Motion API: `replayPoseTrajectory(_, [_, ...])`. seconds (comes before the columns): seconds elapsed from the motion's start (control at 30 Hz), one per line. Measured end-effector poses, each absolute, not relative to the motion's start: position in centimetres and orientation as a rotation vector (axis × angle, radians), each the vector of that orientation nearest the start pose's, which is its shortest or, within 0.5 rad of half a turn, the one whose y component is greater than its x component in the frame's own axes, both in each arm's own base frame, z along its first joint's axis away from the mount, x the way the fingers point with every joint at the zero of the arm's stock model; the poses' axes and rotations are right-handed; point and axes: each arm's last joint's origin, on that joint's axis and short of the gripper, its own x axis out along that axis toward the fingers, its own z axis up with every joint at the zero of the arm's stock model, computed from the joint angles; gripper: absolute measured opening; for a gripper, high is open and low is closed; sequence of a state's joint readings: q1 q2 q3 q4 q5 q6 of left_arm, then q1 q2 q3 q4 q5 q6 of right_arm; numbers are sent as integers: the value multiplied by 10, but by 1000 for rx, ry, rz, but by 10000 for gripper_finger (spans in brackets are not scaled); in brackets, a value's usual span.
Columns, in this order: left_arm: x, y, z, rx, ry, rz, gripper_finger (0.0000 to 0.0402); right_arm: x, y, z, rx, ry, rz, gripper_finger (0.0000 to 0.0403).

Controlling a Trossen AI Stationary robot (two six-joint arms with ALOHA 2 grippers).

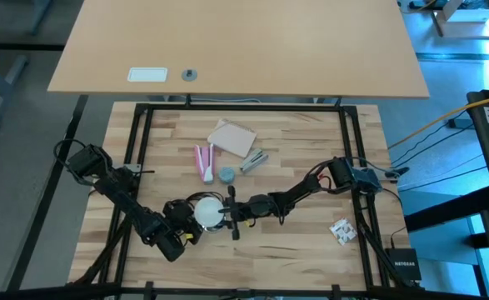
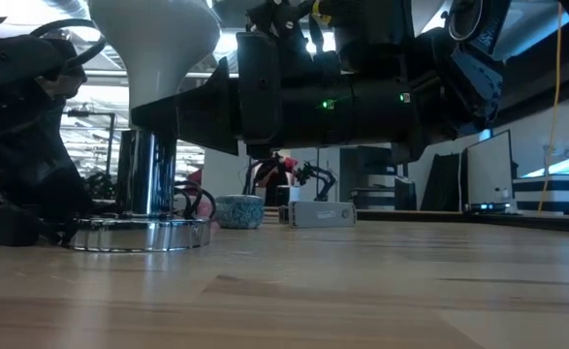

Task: Screw lightbulb
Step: Insert the lightbulb into the lamp

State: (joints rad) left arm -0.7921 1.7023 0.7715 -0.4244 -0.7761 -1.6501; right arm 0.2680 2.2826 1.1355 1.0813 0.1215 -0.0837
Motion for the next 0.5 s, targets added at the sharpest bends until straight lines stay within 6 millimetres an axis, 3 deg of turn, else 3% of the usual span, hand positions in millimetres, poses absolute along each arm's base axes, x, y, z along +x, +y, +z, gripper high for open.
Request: replayPoseTrajectory(0.5, [204,-179,119,-591,637,659,221,429,114,98,-97,59,132,185])
